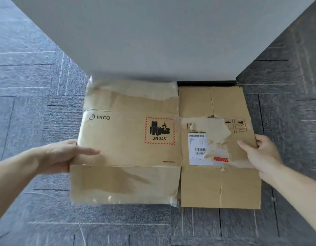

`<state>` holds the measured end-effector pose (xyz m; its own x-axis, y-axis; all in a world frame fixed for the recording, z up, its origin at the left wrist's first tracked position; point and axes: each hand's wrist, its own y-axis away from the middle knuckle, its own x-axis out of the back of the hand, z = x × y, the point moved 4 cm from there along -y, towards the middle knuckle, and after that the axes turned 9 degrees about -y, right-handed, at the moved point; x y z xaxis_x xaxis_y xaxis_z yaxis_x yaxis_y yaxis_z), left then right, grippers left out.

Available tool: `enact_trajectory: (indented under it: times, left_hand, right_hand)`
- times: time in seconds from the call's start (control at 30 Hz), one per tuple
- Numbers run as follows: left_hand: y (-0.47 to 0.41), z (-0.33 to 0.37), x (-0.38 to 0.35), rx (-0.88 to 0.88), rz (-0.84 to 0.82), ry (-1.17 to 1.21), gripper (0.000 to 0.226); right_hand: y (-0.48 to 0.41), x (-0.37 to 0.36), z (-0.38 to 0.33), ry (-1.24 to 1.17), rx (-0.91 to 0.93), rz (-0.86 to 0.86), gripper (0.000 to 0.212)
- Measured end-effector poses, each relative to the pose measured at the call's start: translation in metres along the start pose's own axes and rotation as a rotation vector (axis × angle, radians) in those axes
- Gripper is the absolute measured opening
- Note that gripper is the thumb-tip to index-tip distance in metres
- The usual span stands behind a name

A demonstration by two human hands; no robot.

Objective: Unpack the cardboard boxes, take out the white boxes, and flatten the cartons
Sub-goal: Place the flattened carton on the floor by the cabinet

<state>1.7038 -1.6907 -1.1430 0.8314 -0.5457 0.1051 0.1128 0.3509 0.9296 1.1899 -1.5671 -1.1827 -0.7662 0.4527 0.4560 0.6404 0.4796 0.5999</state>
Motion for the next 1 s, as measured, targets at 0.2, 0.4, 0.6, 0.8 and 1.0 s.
enact_trajectory:
  times: [0.2, 0.4, 0.6, 0.8, 1.0]
  left_hand:
    - [-0.012, -0.026, 0.002, -0.034, 0.070, -0.013, 0.076]
    - [-0.036, -0.029, -0.019, 0.064, 0.508, -0.400, 0.070]
    - [-0.055, -0.012, -0.016, -0.079, 0.683, -0.265, 0.109]
    - [-0.061, 0.015, -0.012, -0.282, 0.471, 0.082, 0.069]
    - [-0.057, 0.014, -0.014, -0.376, 0.493, 0.136, 0.063]
  right_hand:
    - [0.004, 0.012, -0.014, 0.082, 0.067, 0.038, 0.053]
    - [-0.010, -0.018, -0.008, 0.402, 0.042, -0.076, 0.098]
    - [-0.029, -0.030, 0.011, 0.283, 0.009, 0.002, 0.127]
    - [-0.037, -0.030, 0.010, 0.275, 0.052, 0.031, 0.118]
    - [-0.035, -0.030, 0.005, 0.263, 0.187, 0.052, 0.123]
